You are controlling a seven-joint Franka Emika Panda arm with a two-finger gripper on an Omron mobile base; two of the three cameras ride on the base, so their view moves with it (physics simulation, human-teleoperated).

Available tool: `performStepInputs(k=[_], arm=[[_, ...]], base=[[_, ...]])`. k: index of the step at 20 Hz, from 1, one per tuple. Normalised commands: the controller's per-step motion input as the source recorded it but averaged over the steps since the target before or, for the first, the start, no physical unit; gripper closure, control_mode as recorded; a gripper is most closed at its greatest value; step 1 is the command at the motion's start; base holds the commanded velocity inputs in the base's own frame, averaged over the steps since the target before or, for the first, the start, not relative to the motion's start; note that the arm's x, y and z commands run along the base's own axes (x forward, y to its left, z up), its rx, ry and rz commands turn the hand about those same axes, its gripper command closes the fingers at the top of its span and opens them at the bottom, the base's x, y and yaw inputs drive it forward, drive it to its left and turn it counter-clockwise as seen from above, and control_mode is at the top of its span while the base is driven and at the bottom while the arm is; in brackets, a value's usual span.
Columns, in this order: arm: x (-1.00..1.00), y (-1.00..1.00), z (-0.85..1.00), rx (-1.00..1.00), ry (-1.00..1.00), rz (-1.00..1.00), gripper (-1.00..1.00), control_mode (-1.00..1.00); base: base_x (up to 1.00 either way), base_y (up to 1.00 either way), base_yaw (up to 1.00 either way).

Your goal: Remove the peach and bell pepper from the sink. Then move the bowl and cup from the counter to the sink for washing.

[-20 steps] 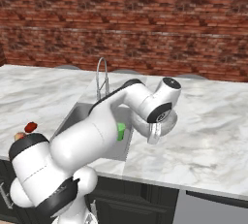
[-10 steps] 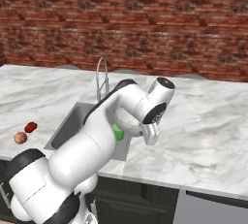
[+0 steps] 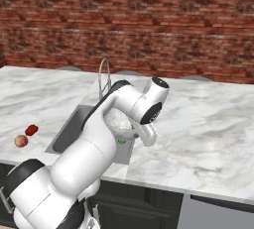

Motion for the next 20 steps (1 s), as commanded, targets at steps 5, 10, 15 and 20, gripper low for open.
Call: performStepInputs(k=[5, 10, 15, 20], arm=[[0.08, 0.31, 0.00, 0.00, 0.00, 0.24, 1.00, -1.00], [0.06, 0.22, -0.07, 0.00, 0.00, 0.22, 1.00, -1.00], [0.04, 0.17, -0.07, 0.00, 0.00, 0.18, 1.00, -1.00], [0.07, 0.27, -0.04, 0.00, 0.00, 0.17, 1.00, -1.00]], base=[[0.00, 0.00, 0.00], [0.00, 0.00, 0.00], [0.00, 0.00, 0.00], [0.00, 0.00, 0.00]])
